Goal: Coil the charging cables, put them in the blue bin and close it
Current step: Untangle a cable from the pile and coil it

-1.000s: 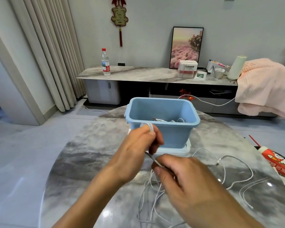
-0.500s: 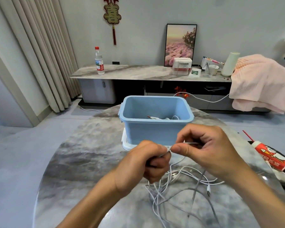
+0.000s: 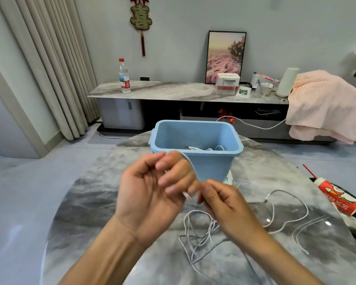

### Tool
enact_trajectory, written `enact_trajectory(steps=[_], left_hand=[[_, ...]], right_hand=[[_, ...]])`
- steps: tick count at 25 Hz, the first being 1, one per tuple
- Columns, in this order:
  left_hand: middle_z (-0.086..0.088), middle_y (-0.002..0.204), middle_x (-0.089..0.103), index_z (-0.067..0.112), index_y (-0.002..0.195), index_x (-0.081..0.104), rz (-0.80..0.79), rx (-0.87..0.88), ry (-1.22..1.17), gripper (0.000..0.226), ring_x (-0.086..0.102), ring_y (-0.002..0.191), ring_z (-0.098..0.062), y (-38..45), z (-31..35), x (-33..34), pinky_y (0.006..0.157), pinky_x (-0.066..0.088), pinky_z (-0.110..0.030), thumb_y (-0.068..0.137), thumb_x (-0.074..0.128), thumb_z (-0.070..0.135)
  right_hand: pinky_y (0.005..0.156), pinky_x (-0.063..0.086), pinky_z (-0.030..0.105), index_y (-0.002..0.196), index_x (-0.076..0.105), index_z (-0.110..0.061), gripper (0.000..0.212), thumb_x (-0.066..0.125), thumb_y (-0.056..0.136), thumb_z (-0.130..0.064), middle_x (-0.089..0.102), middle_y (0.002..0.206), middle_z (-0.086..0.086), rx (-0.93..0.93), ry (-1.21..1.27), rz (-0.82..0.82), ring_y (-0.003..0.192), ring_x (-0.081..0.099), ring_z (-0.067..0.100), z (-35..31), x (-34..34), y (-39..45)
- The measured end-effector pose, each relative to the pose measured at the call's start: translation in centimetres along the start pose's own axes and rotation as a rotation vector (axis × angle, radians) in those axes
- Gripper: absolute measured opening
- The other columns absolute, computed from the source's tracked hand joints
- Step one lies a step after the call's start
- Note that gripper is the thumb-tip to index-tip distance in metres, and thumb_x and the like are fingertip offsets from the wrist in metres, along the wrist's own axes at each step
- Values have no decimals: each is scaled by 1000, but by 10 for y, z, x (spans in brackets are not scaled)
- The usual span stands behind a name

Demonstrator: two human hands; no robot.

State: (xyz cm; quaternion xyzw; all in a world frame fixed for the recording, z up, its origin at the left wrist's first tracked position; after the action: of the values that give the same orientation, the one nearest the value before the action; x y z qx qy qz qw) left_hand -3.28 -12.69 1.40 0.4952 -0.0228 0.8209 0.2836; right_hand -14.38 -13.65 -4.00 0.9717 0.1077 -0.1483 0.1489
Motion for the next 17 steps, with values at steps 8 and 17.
enact_trajectory(steps=[8, 17], left_hand=[[5, 70, 44, 16, 73, 45, 180, 421, 1435, 29, 43, 68, -19, -3, 34, -6, 72, 39, -30, 99, 36, 24], [3, 61, 44, 10, 66, 43, -41, 174, 1768, 44, 43, 61, -18, 0, -1, 2, 58, 35, -38, 96, 32, 40]], right_hand=[[33, 27, 18, 93, 65, -24, 19, 49, 102, -28, 41, 48, -5, 348, 138, -334, 34, 32, 5, -17, 38, -31], [51, 41, 25, 77, 71, -29, 20, 67, 84, -48, 60, 62, -12, -342, -630, 66, 56, 54, 10, -95, -62, -15]])
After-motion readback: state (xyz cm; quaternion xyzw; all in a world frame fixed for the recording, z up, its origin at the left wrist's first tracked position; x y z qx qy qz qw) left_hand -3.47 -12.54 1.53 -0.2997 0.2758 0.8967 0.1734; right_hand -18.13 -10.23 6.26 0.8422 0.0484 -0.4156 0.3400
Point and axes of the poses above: each hand's wrist, its own y-axis towards the middle knuckle, its own x-axis out of the palm, z = x × y, the point moved 8 cm from there along y, towards the middle knuckle
